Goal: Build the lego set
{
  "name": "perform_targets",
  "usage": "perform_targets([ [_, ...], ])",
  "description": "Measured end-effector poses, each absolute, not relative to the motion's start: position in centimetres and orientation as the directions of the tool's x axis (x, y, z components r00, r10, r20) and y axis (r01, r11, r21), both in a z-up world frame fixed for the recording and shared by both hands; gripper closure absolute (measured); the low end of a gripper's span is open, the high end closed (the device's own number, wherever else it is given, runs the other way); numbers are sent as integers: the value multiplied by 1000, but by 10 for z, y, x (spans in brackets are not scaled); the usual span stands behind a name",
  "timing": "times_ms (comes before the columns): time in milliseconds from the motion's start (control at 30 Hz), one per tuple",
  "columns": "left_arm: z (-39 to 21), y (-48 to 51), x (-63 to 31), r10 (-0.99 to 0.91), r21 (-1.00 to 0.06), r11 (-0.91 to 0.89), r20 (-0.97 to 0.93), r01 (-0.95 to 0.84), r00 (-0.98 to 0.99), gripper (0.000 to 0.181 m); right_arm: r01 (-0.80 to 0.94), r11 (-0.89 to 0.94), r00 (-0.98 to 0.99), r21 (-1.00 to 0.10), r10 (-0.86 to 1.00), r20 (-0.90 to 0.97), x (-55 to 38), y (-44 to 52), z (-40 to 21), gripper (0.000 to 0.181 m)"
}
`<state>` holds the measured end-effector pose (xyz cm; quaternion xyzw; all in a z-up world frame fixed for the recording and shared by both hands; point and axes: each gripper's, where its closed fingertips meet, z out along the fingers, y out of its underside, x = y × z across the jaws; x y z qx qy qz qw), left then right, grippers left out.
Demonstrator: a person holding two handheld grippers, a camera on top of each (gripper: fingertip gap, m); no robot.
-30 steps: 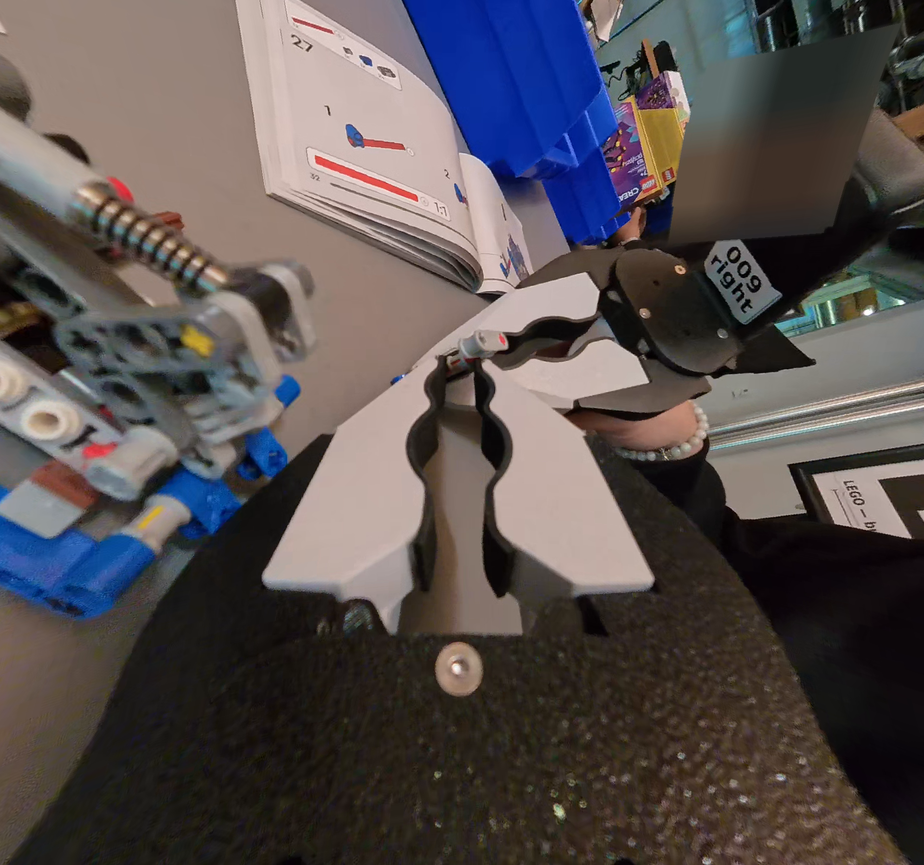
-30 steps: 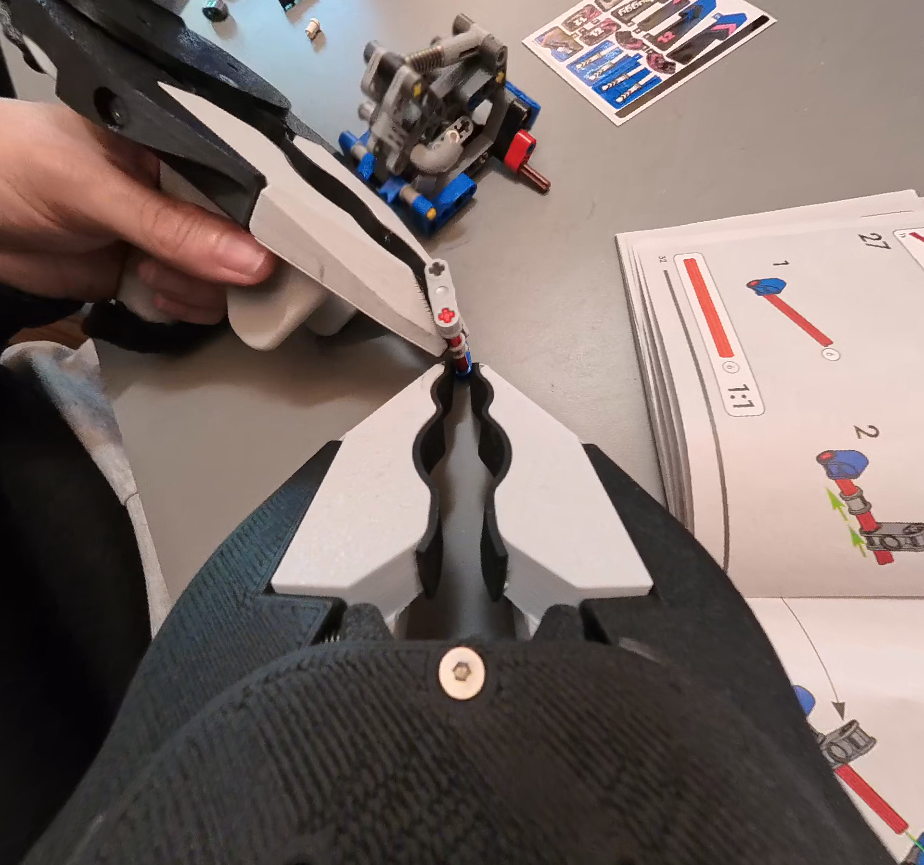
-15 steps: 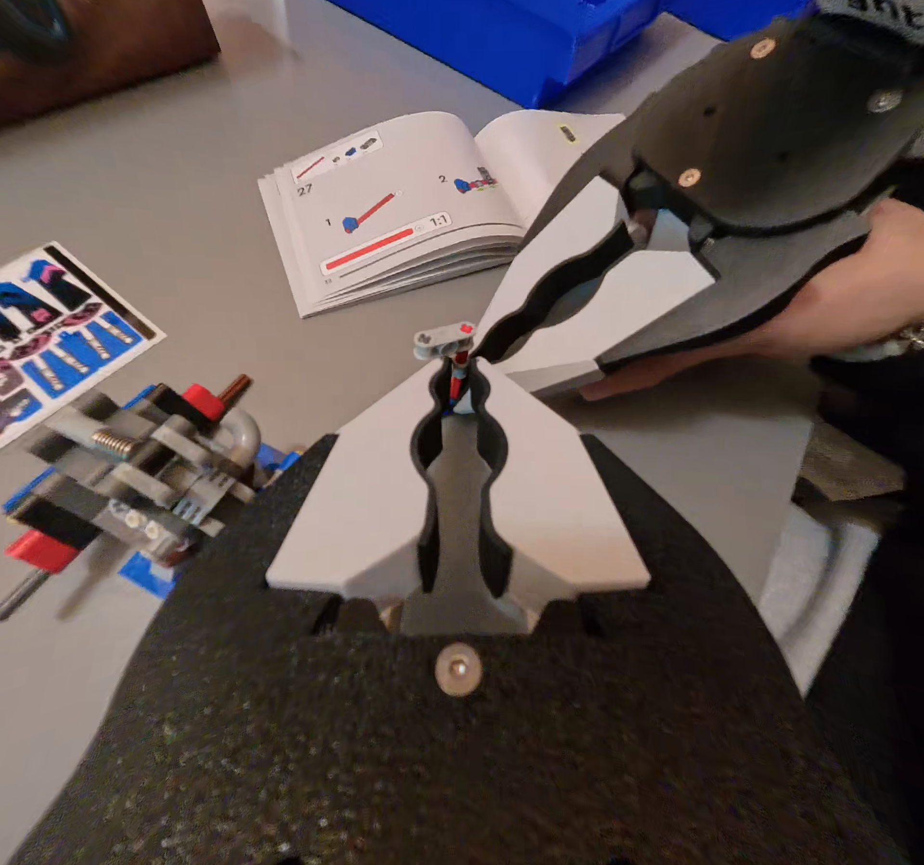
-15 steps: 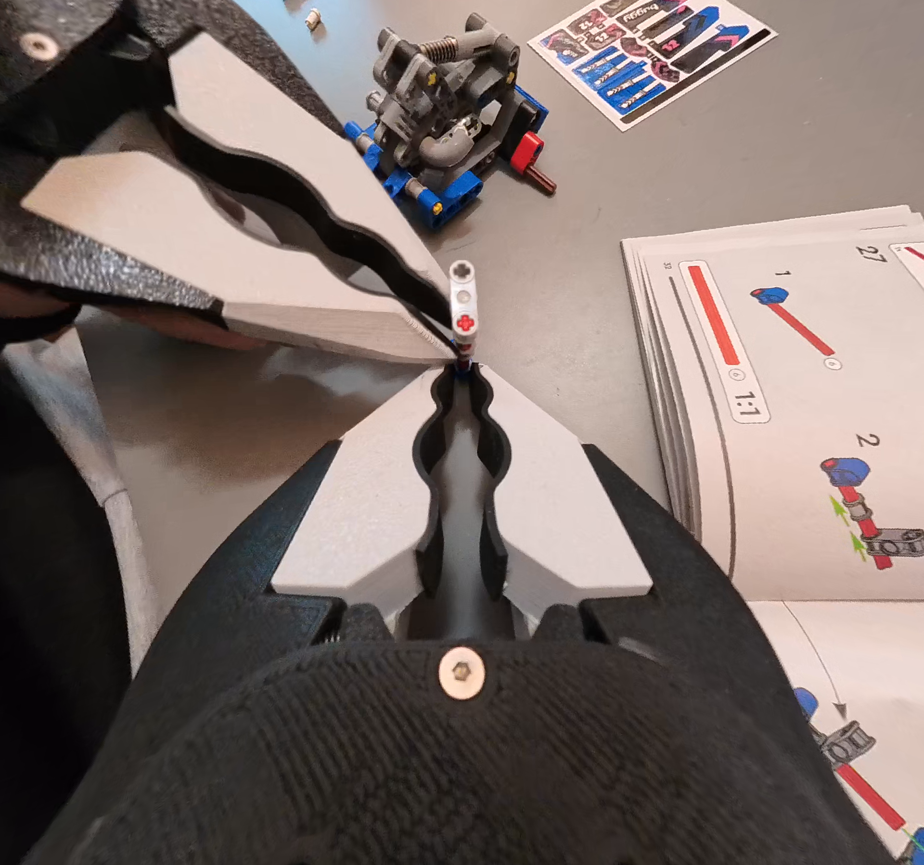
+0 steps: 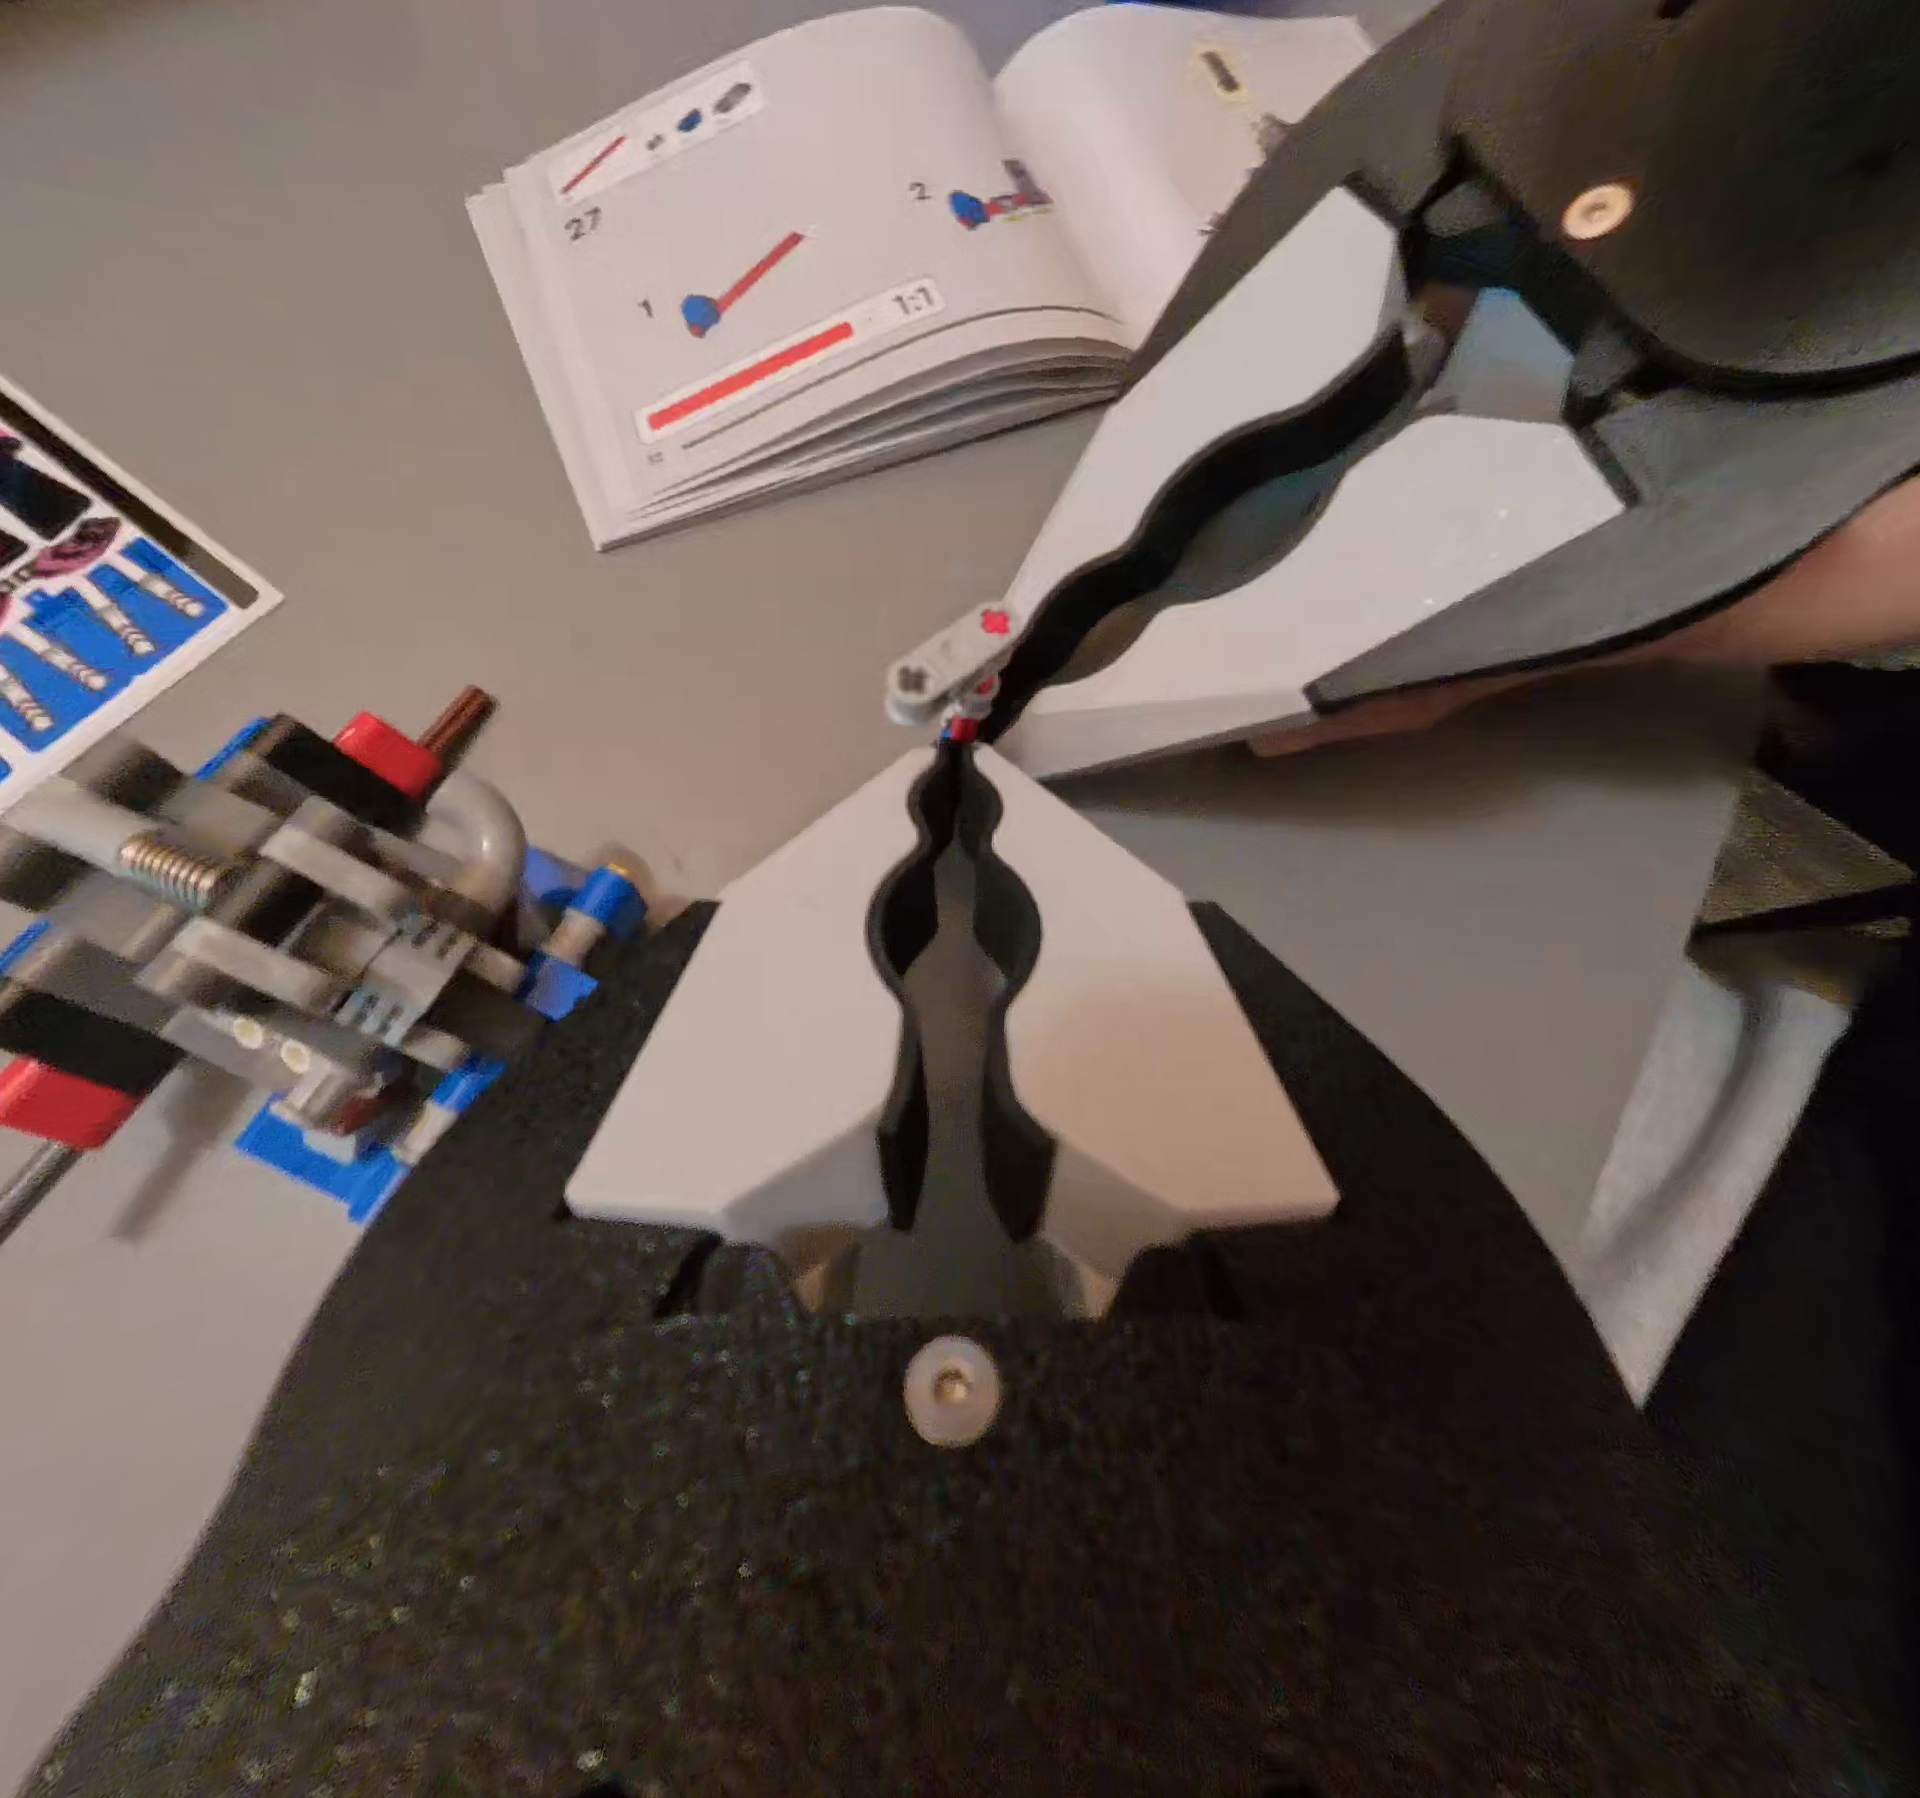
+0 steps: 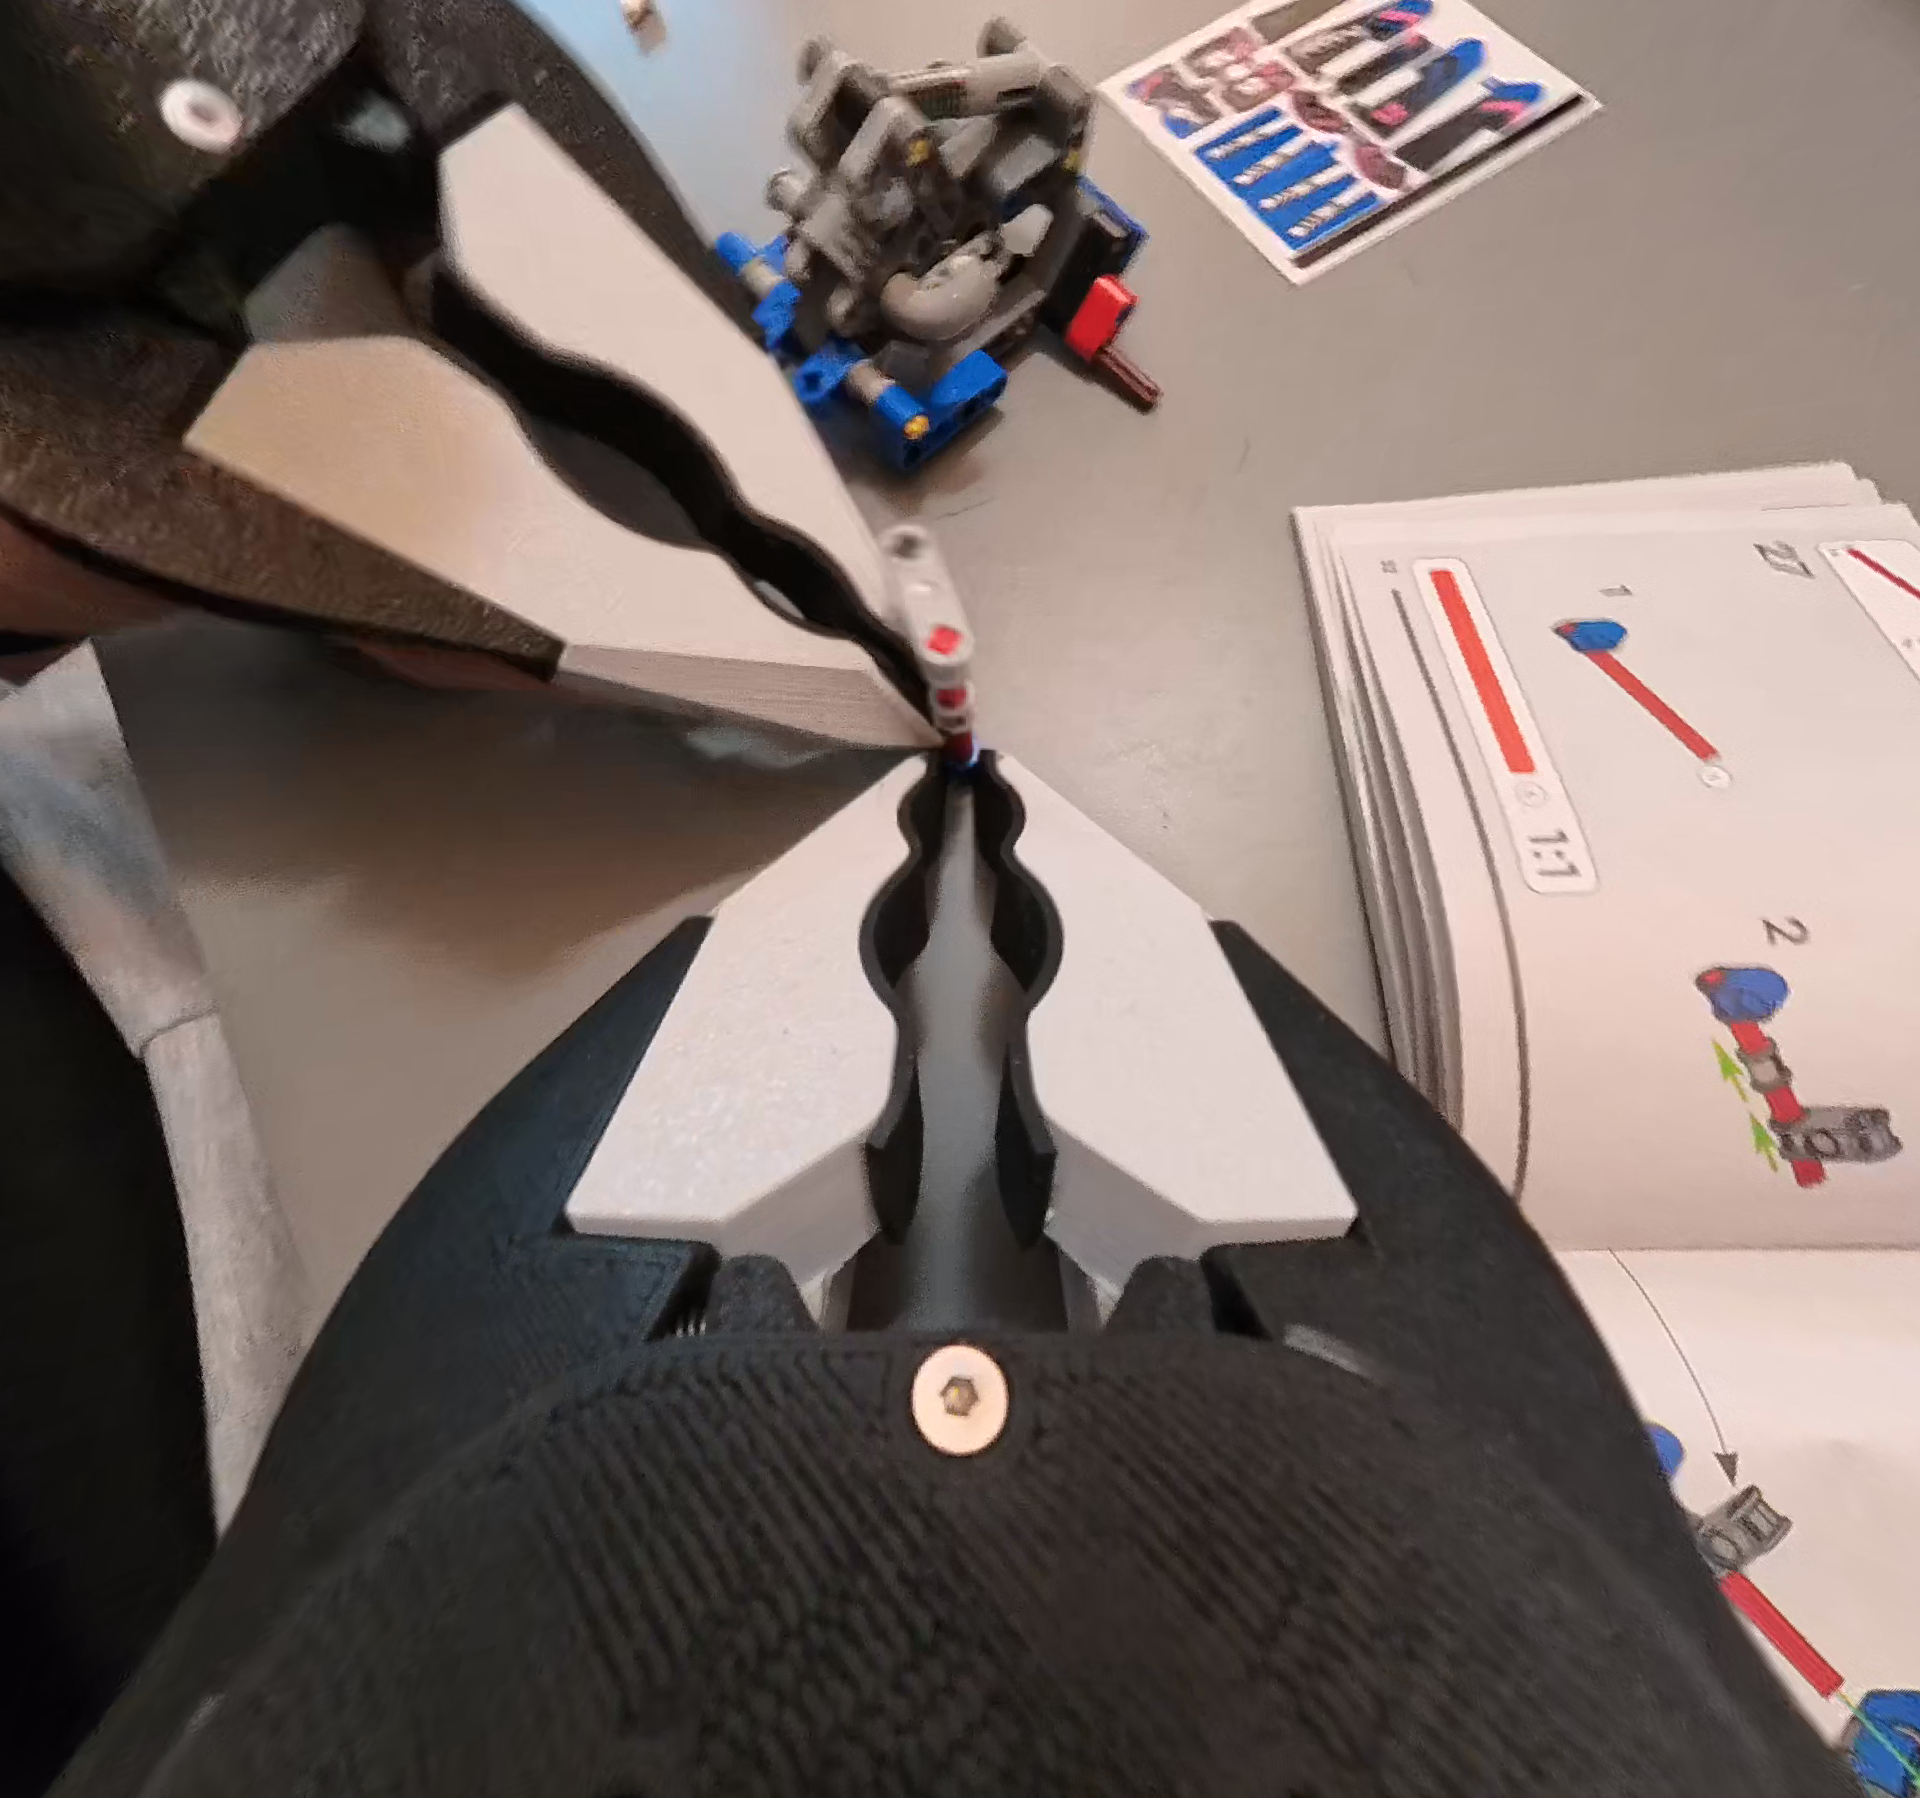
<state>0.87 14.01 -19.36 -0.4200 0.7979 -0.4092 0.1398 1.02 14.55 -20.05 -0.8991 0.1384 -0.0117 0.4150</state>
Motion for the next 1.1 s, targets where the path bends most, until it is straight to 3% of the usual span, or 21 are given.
perform_targets([
  [133, -171, 132, 4, -739, -834, 247, 167, -493, -652, 181, -264, -608, 958, -749, -259, -127, 9, 146, -200, 177],
  [267, -185, 137, 6, -776, -806, 296, 110, -512, -622, 181, -263, -609, 958, -748, -257, -127, 9, 146, -200, 177],
  [567, -171, 137, 9, -785, -836, 138, 235, -531, -574, 173, -256, -610, 959, -749, -259, -117, 9, 146, -200, 177],
  [1100, -174, 133, 21, -826, -841, 195, 137, -505, -547, 178, -230, -617, 962, -753, -263, -78, 9, 148, -200, 177],
])
